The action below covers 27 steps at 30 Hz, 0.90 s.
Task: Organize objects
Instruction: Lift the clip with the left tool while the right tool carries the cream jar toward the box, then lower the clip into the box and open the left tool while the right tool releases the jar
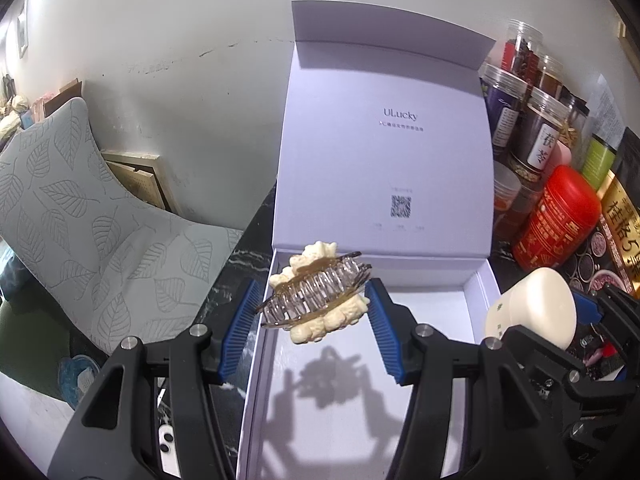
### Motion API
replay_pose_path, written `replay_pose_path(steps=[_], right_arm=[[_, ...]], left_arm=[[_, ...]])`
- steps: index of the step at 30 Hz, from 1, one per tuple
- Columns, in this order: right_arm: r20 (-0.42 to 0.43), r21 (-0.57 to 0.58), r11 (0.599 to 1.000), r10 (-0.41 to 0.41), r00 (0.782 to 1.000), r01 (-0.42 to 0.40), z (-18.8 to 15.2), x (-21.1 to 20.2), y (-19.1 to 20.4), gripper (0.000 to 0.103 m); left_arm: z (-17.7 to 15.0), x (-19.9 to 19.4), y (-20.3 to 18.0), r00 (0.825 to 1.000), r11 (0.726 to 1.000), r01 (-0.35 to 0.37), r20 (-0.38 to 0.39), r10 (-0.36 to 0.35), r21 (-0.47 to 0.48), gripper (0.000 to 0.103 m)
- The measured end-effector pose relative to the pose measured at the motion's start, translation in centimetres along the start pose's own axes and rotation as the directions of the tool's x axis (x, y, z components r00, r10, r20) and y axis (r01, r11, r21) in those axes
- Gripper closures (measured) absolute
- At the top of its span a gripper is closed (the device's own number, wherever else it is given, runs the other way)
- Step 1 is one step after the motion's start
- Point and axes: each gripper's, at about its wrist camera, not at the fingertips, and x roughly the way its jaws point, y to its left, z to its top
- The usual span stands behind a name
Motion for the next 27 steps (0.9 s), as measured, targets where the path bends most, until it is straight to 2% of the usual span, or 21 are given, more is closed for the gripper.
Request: replay_pose_path(steps=[7, 15, 27], right_arm=[[-0.013, -0.006, 1.0, -0.014, 1.0, 0.014, 1.3, 1.8, -1.0, 0.047], [-0.059, -0.024, 1.0, -0.018, 0.998, 0.016, 2.0, 4.9, -1.7, 0.047], [-0.137, -0.014, 1.0, -0.019, 0.99, 0.017, 0.6, 8.4, -1.8, 0.047]], left_arm=[[1.1, 1.7, 0.0, 1.0, 1.0, -0.012, -0.012, 0.012, 0.008, 0.049], [0.9, 4.2, 0.0, 0.997, 0.999, 0.015, -0.078, -0.013, 0.029, 0.049], [0.1, 6.1, -0.1, 0.99, 0.999, 0.041, -0.135, -0.036, 0.034, 0.049]])
